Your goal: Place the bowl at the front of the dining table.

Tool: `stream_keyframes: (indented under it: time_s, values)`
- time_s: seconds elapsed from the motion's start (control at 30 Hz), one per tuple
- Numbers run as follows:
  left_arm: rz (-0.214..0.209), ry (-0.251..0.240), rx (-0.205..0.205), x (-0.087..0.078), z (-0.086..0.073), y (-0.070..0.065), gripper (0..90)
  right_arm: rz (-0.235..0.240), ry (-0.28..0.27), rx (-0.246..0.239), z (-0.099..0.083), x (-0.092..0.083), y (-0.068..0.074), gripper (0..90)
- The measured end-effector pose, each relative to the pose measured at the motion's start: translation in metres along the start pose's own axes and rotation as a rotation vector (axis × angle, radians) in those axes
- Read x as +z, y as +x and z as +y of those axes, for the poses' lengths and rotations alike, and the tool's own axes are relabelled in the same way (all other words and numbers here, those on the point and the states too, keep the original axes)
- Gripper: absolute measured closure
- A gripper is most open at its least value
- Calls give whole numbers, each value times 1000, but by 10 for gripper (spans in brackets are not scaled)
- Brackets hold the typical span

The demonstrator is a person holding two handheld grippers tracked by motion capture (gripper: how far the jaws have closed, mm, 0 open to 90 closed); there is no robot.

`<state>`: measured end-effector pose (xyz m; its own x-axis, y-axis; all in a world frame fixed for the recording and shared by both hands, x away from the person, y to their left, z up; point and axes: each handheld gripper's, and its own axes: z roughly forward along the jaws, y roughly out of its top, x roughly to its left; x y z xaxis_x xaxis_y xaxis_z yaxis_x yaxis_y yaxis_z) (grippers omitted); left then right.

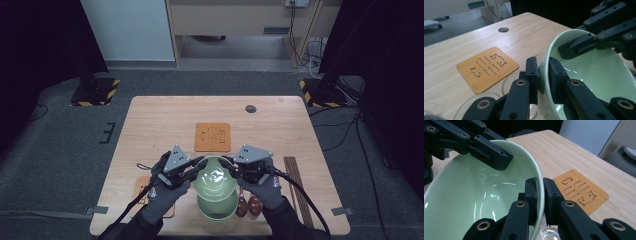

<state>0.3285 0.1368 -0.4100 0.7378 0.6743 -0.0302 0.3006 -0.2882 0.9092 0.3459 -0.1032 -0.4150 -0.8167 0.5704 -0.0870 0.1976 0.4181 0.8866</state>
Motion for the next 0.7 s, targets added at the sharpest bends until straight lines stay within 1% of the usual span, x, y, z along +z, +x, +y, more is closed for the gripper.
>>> stream_keyframes:
  time_s: [0.07, 0.2, 0.27, 0.4, 0.47, 0.53, 0.7]
  values:
    - [-5, -13, -8, -1, 2, 3, 785, -10, -3, -3, 2, 0, -2, 828]
    - [11, -33, -13, -3, 7, 6, 783, -36, -9, -9, 6, 1, -7, 827]
    - [17, -42, -15, -4, 9, 8, 765, -49, -18, -7, 8, 2, -10, 827]
    - [23, -60, -23, -6, 10, 10, 719, -53, -40, 10, 11, 2, -16, 828]
    - [26, -79, -27, -9, 11, 11, 684, -58, -52, 22, 12, 3, -20, 828]
    - [25, -117, -38, -13, 10, 13, 608, -59, -59, 33, 14, 3, -23, 827]
    - [56, -170, -37, -28, 10, 15, 536, -80, -81, 53, 18, 5, -33, 827]
